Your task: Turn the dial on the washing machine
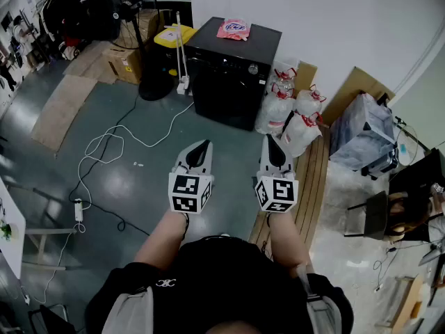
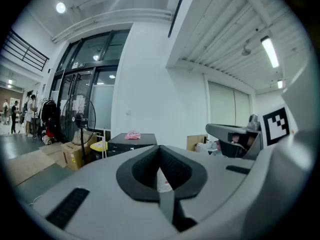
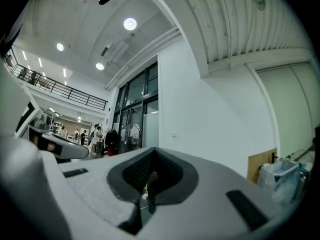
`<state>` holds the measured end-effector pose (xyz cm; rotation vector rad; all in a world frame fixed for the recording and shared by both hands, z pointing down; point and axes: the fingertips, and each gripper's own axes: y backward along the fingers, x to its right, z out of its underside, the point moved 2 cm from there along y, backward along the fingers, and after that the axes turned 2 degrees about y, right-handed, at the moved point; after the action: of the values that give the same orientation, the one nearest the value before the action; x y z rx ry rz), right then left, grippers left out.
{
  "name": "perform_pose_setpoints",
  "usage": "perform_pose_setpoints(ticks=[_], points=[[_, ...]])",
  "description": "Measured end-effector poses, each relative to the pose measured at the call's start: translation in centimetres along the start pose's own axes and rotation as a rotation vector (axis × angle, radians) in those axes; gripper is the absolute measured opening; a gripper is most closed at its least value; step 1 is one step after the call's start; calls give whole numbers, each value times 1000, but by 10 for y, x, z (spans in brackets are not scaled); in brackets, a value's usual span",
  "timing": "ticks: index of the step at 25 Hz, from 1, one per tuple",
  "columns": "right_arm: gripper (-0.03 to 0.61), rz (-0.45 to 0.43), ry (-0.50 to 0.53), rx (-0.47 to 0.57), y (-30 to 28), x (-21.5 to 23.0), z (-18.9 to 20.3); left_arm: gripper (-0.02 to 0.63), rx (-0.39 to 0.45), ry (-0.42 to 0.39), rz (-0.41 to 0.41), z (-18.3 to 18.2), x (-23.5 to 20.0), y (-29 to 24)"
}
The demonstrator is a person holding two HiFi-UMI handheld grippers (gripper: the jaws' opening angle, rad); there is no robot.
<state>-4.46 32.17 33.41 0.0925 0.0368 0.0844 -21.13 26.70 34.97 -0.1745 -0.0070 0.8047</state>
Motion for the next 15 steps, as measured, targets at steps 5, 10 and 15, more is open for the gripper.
perform_pose_setpoints(ticks=[5, 10, 15], points=[[0, -25, -1, 18, 6, 1, -3, -5, -9, -5, -24, -1, 6, 1], [0, -4, -37, 31, 11, 11, -3, -5, -6, -11, -37, 0, 13, 2], [0, -11, -42, 22, 12, 22, 1, -5, -4, -12, -65, 2, 22, 0]])
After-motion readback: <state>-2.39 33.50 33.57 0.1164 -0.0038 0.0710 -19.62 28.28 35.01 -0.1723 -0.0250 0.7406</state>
